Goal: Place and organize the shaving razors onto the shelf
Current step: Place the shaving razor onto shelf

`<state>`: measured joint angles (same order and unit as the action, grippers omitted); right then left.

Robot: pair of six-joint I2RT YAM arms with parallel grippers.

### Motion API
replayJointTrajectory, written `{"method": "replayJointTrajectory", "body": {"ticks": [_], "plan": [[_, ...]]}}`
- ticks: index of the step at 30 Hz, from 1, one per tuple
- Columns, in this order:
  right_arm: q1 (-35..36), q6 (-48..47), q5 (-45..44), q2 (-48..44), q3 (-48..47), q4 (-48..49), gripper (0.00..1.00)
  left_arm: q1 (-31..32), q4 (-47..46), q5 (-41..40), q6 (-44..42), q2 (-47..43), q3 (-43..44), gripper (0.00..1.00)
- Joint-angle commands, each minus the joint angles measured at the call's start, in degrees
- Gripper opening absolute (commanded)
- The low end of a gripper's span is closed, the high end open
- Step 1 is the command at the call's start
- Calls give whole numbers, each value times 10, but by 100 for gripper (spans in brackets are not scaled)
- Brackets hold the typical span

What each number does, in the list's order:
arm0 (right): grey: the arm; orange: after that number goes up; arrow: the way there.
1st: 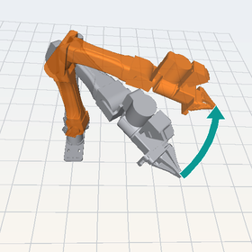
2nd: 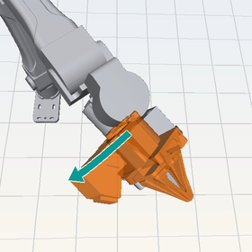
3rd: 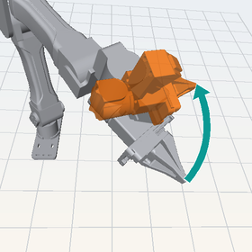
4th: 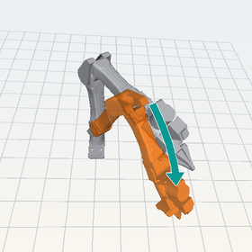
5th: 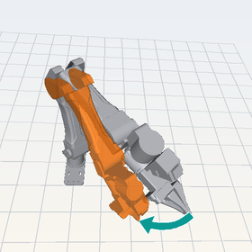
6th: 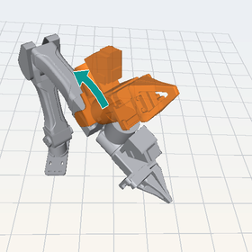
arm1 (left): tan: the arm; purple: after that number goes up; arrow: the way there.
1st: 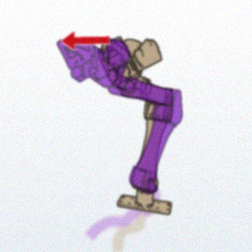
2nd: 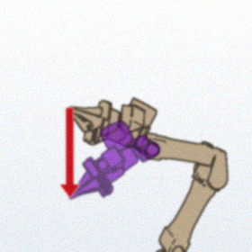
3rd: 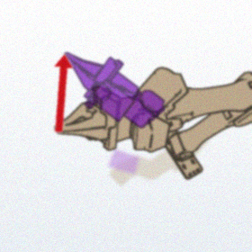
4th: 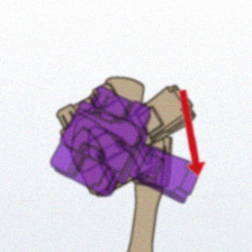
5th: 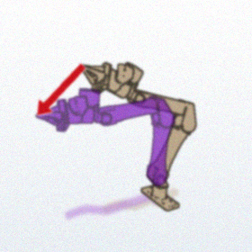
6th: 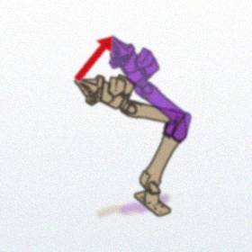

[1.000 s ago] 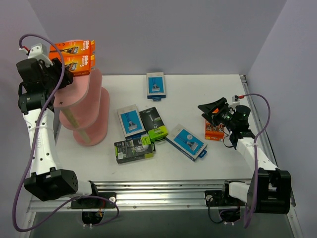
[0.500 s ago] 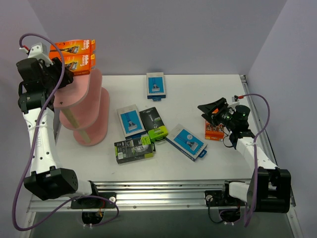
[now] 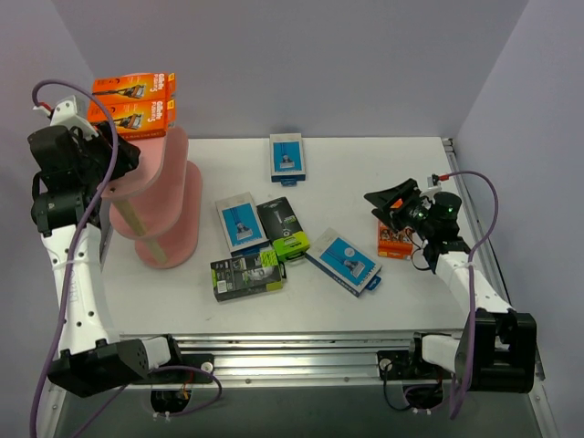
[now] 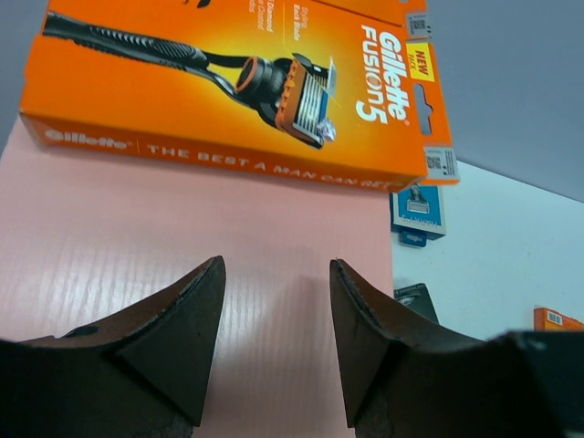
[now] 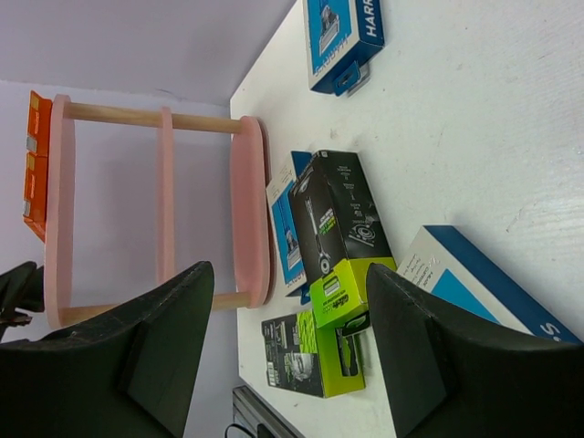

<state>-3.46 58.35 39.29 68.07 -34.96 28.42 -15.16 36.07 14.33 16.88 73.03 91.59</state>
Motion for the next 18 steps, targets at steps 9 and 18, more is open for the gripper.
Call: {"method": "replayJointTrajectory", "body": {"ticks": [9, 18], "plan": [[-8, -75, -77, -72, -41, -132, 65, 163, 7, -32, 43, -105, -83, 59], [-22, -135, -217, -98, -45, -317, 74, 387, -50, -92, 68, -104, -164, 59]]}}
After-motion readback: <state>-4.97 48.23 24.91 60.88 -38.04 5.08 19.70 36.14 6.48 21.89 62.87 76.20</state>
